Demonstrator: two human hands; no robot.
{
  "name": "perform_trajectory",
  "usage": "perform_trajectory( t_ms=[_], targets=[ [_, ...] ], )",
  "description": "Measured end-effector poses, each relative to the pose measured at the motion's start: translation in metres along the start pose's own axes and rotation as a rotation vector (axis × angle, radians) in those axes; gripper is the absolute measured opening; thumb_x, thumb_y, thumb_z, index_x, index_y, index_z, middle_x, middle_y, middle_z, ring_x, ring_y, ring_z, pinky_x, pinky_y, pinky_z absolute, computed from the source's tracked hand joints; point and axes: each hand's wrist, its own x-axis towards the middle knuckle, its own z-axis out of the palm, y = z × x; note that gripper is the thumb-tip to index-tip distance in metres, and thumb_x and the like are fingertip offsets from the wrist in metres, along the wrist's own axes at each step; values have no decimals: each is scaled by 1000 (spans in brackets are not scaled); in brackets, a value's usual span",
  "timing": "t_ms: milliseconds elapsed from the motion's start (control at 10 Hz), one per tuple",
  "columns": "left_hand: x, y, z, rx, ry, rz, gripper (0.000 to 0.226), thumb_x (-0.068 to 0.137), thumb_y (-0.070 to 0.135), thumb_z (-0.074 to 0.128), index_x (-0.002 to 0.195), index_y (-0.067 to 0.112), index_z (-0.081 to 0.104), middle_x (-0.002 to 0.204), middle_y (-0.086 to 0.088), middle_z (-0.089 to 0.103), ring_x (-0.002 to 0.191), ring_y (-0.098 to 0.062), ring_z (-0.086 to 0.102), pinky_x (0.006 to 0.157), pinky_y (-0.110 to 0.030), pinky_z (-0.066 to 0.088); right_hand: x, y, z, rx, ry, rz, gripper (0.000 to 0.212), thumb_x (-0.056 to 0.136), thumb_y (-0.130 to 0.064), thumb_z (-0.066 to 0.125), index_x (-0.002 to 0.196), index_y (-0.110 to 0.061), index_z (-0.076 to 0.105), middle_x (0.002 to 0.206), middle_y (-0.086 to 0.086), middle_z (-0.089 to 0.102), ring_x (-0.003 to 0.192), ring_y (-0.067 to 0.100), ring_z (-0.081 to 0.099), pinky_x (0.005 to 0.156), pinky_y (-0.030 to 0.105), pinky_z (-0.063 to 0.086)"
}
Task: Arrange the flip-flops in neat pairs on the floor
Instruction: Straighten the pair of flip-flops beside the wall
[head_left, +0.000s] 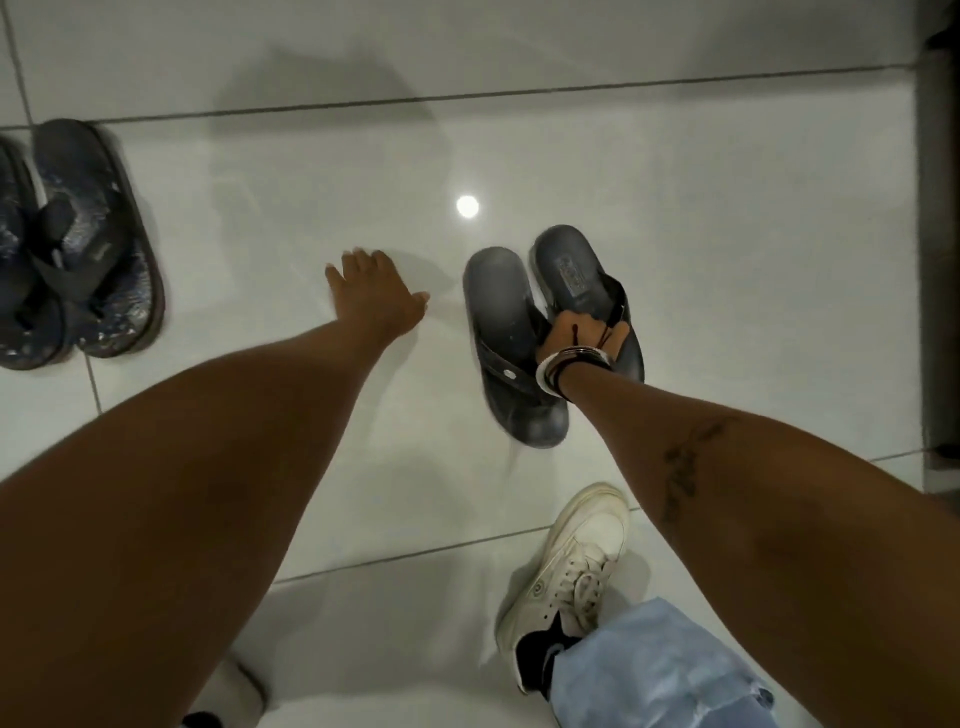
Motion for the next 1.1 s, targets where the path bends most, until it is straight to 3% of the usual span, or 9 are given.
perform_trajectory(
  t_ms=[100, 200, 300, 400, 500, 700, 900, 1000, 1100],
  targets=[
    [3, 10, 1, 18, 22, 27, 81, 96, 56, 37, 153, 4, 14, 161, -22, 10, 149, -36, 8, 118, -53, 6, 15, 9, -18, 42, 99, 5, 21, 77, -21, 60, 60, -20, 49, 63, 4, 59, 79, 28, 63, 98, 46, 34],
    [9, 27, 1, -8, 23, 47, 77, 97, 57, 31, 154, 8, 13, 161, -21, 7, 149, -36, 7, 117, -55, 7, 43, 19, -47, 144, 205, -5, 9, 79, -21, 60, 71, -19, 60, 68, 6, 61, 79, 30, 59, 95, 45, 38],
    [16, 45, 4, -40, -7, 48, 78, 96, 59, 31, 155, 12, 9, 162, -21, -1, 149, -36, 5, 117, -55, 9, 73, 22, -83, 244, 287, 23, 11, 83, -17, 54, 82, -16, 65, 79, 6, 65, 95, 30, 59, 98, 43, 37],
    [20, 60, 8, -122, -1, 2, 80, 96, 59, 34, 155, 14, 5, 161, -23, -6, 149, -37, 4, 117, -55, 12, 93, 16, -112, 240, 324, -2, 9, 85, -21, 54, 82, -18, 62, 78, 4, 64, 101, 29, 60, 103, 41, 36],
    [21, 63, 13, -129, 3, -14, 82, 95, 59, 34, 155, 14, 2, 161, -22, -9, 149, -37, 3, 117, -54, 13, 103, 9, -122, 199, 299, -3, 15, 88, -18, 54, 95, -14, 66, 81, 7, 63, 102, 30, 61, 103, 43, 37],
    [21, 58, 13, -117, -15, 18, 82, 95, 59, 37, 155, 16, 1, 161, -22, -11, 149, -37, 1, 118, -52, 12, 108, 5, -107, 177, 288, 20, 12, 89, -13, 56, 88, -12, 68, 71, 7, 54, 88, 29, 63, 95, 43, 43],
    [21, 58, 7, -92, -50, 21, 82, 95, 59, 37, 156, 17, 2, 160, -22, -11, 149, -38, 2, 119, -52, 10, 115, -1, -109, 200, 308, 37, 12, 86, -10, 58, 75, -16, 60, 83, 8, 69, 87, 29, 64, 99, 45, 39],
    [23, 51, 0, -77, -105, 37, 79, 95, 62, 34, 155, 20, 7, 161, -21, -8, 149, -37, 7, 118, -55, 5, 112, -4, -109, 193, 325, 60, 8, 84, -12, 60, 88, -13, 67, 95, 10, 68, 100, 31, 59, 102, 47, 35],
    [10, 44, -21, -74, -126, 65, 72, 96, 62, 29, 155, 23, 15, 163, -13, 4, 149, -33, 11, 117, -56, 3, 92, -2, -115, 143, 321, 19, 18, 86, -15, 58, 101, -10, 67, 111, 14, 63, 115, 33, 50, 104, 50, 33]
  ],
)
